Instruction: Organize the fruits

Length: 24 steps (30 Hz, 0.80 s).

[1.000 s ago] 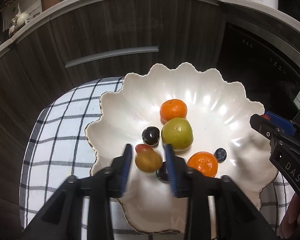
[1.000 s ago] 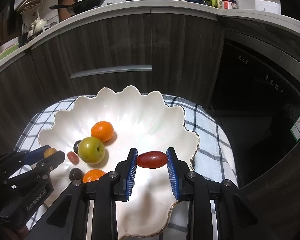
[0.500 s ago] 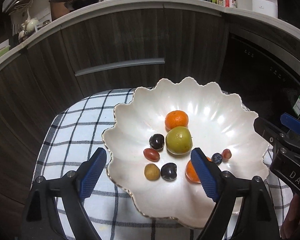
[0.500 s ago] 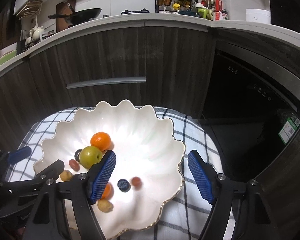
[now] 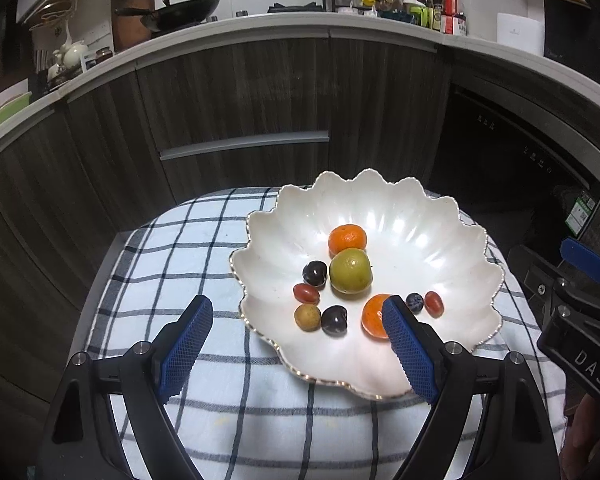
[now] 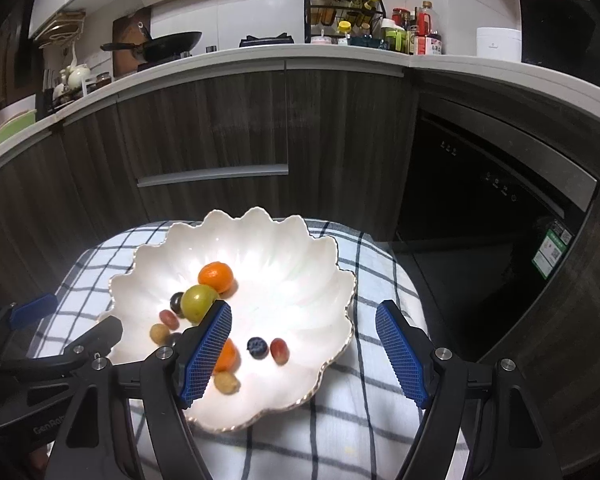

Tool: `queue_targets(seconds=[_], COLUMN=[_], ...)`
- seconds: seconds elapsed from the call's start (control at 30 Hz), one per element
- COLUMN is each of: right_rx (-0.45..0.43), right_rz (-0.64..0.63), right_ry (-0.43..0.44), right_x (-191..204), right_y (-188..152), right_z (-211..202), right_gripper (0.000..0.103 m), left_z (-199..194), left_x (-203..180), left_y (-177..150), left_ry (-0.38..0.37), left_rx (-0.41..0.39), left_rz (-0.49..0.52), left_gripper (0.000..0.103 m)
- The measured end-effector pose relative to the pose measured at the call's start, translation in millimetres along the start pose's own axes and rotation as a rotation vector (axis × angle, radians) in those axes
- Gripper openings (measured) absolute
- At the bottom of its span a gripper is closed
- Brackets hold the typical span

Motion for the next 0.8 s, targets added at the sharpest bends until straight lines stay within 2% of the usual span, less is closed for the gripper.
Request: queue_targets(seconds=[0.13, 0.27, 0.8], right_rx=[-0.013, -0.031, -0.041], right_rz=[-0.012, -0.016, -0.029], right_ry=[0.002, 0.002, 0.018], right_x=[6, 11, 44], right_y=[-2, -3, -33], right_z=[-18, -36, -91], right_gripper=[0.076, 0.081, 0.081], left_z=[-18, -37, -91], left_x=[6, 14, 56], left_y=[-2, -9, -48], left_ry=[0.005, 0.001, 0.038], left_rx=[-0.025, -0.039, -0.059], left_rz=[-0.004, -0.015, -0.036], left_gripper=[0.091, 0.094, 0.097])
Point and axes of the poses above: each gripper's, at about its wrist camera, not at the fingertips, and z roughly the way its jaws point, x to its left, y to its top, the point moved 3 cm from there along z, roughly the way its jaws point, and after that the axes turned 13 degrees about -z, right-handed, at the moved point
